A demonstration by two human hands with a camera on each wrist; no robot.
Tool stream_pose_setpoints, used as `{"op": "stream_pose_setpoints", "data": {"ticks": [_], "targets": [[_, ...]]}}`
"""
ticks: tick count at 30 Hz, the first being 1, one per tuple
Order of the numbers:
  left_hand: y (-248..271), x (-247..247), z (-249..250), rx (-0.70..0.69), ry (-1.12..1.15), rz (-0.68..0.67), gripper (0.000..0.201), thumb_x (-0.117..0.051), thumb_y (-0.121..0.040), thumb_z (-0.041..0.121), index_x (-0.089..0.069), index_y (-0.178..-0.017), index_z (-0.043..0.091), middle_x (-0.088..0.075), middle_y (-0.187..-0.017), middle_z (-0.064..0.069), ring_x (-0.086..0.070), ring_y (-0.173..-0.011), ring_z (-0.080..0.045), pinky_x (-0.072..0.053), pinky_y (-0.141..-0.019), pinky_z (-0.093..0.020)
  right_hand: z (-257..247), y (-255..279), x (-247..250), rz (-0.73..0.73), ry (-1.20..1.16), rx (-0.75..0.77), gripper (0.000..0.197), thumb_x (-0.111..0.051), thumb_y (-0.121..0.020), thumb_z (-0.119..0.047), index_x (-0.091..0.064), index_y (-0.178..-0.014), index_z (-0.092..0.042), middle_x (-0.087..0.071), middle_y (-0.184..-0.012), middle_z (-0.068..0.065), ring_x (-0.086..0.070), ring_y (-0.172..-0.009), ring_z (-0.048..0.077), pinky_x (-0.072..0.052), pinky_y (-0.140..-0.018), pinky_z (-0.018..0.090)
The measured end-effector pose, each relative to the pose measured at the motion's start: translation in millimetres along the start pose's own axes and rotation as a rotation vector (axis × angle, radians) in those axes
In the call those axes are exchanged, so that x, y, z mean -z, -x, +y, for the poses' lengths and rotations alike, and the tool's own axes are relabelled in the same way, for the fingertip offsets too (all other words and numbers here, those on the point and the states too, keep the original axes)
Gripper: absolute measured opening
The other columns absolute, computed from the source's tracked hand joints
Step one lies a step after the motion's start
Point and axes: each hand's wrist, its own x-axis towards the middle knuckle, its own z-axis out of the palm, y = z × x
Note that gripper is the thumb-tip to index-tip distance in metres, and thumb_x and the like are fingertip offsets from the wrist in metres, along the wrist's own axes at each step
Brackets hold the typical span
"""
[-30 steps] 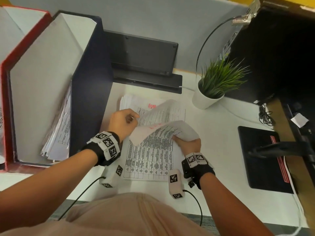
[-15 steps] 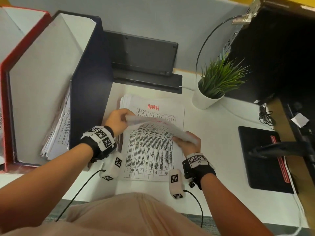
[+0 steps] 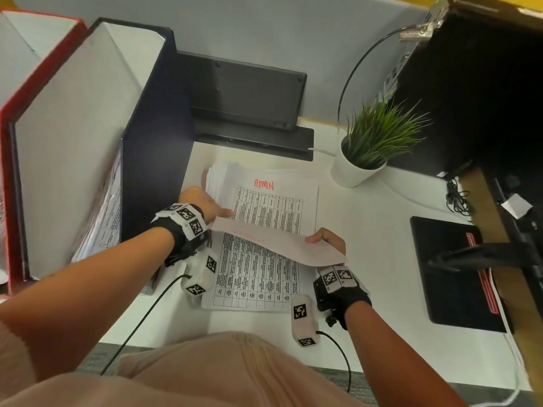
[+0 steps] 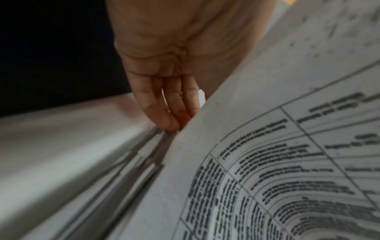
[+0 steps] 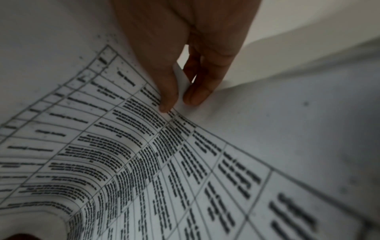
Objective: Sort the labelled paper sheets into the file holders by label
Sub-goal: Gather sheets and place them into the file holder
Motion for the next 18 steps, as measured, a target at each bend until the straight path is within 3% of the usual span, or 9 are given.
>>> {"op": "stream_pose_setpoints", "data": {"ticks": [2,4,6,9,10,12,14,15,18], "targets": [[2.2,-2.5,1.2,-0.062,-0.041,0.038,0.026,-0.08,-0.07,0.029,-0.072,-0.081,0.007,-0.063,-0.067,0.001,-0.061,-0.068,-0.014,-0.048,-0.056,-0.023,-4.0,0.6,-0.2,-0.038,0.037,0.028,0.035,-0.054,-0.06,0.008,-0.05,-0.032,-0.013,-0.051,-0.038,-0.005,-0.054,-0.037,0.01,-0.041,-0.037,0.015],[3.3,-5.2,0.1,-0.122,-0.057,0.064,0.018,-0.075,-0.076,0.024,-0.072,-0.08,0.007,-0.063,-0.066,0.001,-0.058,-0.062,-0.012,-0.047,-0.055,-0.023,-13.2,-0.1,-0.6,-0.068,0.201,0.017,0.027,-0.054,-0.075,0.007,-0.057,-0.052,-0.006,-0.054,-0.038,-0.007,-0.053,-0.034,0.003,-0.04,-0.034,0.012],[5.0,-6.9,-2.2,-0.167,-0.054,0.067,0.016,-0.07,-0.081,0.02,-0.072,-0.075,0.006,-0.067,-0.072,-0.004,-0.059,-0.066,-0.017,-0.05,-0.062,-0.026,-16.6,0.8,-1.3,-0.077,0.322,0.024,0.026,-0.047,-0.087,0.007,-0.056,-0.068,-0.008,-0.056,-0.04,-0.006,-0.055,-0.037,0.001,-0.04,-0.035,0.01],[10.2,-9.9,-7.2,-0.283,-0.024,0.148,0.023,-0.062,-0.087,0.014,-0.067,-0.064,0.014,-0.064,-0.069,-0.005,-0.06,-0.067,-0.022,-0.051,-0.064,-0.03,-7.1,8.2,-0.5,-0.061,0.384,0.318,0.022,-0.064,-0.07,0.008,-0.056,-0.065,-0.013,-0.057,-0.055,0.004,-0.053,-0.056,0.007,-0.043,-0.05,0.012],[13.8,-11.1,-8.4,-0.32,0.027,0.212,0.018,-0.061,-0.086,0.012,-0.069,-0.071,0.016,-0.062,-0.07,-0.001,-0.061,-0.069,-0.021,-0.052,-0.065,-0.029,-3.1,11.4,-0.1,-0.065,0.404,0.395,0.027,-0.067,-0.065,0.01,-0.056,-0.063,-0.014,-0.055,-0.063,0.008,-0.053,-0.06,0.01,-0.044,-0.057,0.015],[19.8,-14.5,-10.6,-0.382,0.173,0.305,0.012,-0.064,-0.084,0.01,-0.073,-0.089,0.015,-0.062,-0.074,0.002,-0.06,-0.067,-0.014,-0.049,-0.059,-0.021,1.0,11.6,0.9,-0.046,0.502,0.407,0.032,-0.07,-0.068,0.009,-0.053,-0.057,-0.016,-0.054,-0.069,0.006,-0.051,-0.064,0.016,-0.042,-0.063,0.019],[22.3,-18.6,-12.2,-0.415,0.325,0.259,0.009,-0.065,-0.083,0.009,-0.071,-0.088,0.015,-0.065,-0.076,0.002,-0.059,-0.064,-0.009,-0.048,-0.053,-0.015,0.5,8.2,1.9,0.007,0.55,0.418,0.036,-0.072,-0.072,0.006,-0.049,-0.054,-0.015,-0.055,-0.067,0.008,-0.05,-0.065,0.017,-0.042,-0.064,0.023],[23.4,-19.9,-11.8,-0.41,0.402,0.214,0.007,-0.065,-0.084,0.008,-0.068,-0.084,0.015,-0.065,-0.079,0.001,-0.06,-0.066,-0.01,-0.05,-0.055,-0.016,1.1,7.3,1.8,0.018,0.552,0.45,0.038,-0.075,-0.071,0.003,-0.046,-0.053,-0.015,-0.054,-0.065,0.008,-0.05,-0.064,0.017,-0.042,-0.062,0.023],[22.2,-20.3,-12.7,-0.348,0.612,0.108,0.02,-0.059,-0.087,0.001,-0.057,-0.073,0.015,-0.063,-0.082,-0.001,-0.061,-0.078,-0.017,-0.053,-0.069,-0.028,1.7,9.7,-2.2,0.077,0.584,0.406,0.033,-0.083,-0.065,-0.009,-0.05,-0.063,-0.012,-0.057,-0.067,0.0,-0.051,-0.061,0.013,-0.042,-0.056,0.01]]}}
